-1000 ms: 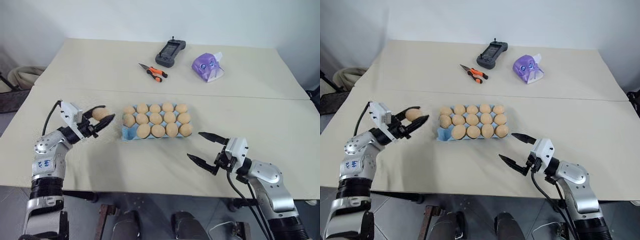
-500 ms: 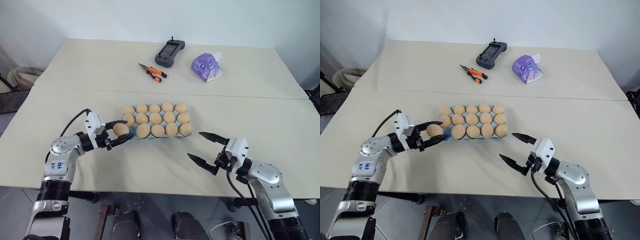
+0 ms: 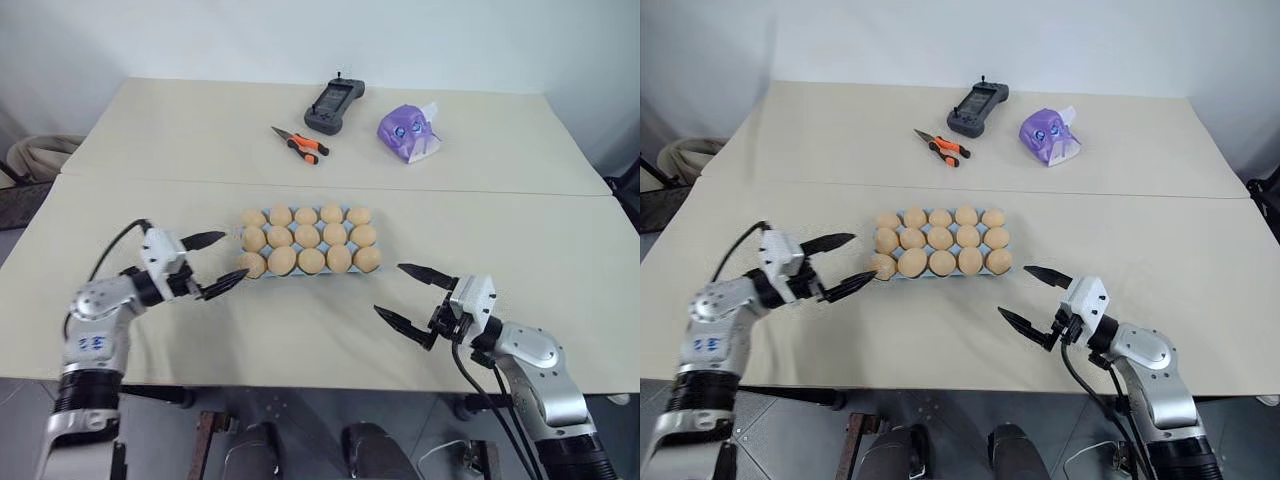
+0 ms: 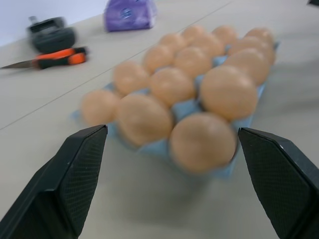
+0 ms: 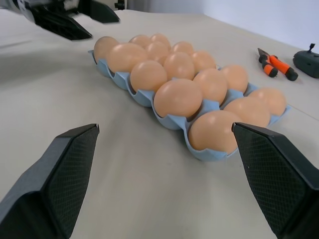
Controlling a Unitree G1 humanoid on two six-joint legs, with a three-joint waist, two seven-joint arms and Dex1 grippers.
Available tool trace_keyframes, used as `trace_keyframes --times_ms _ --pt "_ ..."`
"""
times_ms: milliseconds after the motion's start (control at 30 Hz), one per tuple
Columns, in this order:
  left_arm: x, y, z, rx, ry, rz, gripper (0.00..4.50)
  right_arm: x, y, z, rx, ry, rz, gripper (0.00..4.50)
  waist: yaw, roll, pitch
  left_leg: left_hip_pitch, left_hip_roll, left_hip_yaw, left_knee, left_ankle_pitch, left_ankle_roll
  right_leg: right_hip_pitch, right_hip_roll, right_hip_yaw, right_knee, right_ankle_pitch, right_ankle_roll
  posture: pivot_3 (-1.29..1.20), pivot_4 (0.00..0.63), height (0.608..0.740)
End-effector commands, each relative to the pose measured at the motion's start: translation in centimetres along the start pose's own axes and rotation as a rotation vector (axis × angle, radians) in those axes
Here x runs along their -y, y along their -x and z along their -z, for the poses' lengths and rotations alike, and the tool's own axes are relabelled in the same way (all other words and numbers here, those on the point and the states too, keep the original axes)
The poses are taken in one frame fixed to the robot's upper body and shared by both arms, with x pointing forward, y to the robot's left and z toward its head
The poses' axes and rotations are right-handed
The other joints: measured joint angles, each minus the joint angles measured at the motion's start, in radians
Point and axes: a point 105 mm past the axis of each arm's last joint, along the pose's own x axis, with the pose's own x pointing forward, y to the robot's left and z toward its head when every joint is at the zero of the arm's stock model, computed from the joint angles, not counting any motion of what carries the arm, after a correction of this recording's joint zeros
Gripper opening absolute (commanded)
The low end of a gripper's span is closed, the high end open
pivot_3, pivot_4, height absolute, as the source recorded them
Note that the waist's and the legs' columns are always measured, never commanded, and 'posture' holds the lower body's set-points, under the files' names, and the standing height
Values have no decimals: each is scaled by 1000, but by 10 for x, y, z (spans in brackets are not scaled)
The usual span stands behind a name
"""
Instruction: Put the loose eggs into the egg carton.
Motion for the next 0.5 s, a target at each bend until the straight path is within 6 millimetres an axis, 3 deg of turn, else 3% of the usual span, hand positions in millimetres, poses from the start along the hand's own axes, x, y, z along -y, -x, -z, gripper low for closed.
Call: trace_keyframes --times_ms 33,200,500 --pt "3 32 -4 -44 -25 16 4462 10 19 -10 -12 42 7 4500 0 0 0 0 0 0 0 0 0 0 0 0 0 0 0 0 150 740" --pt "21 48 -3 -105 1 46 4462 22 45 -7 -85 54 31 4500 6 0 0 0 -1 1 -1 -2 2 1 -3 0 -3 0 0 0 150 740" --pt "29 40 -15 -96 -4 -6 4462 25 48 -9 -87 49 43 4500 3 0 0 1 -1 -5 -3 -3 4 5 -5 -4 -3 0 -2 0 150 740"
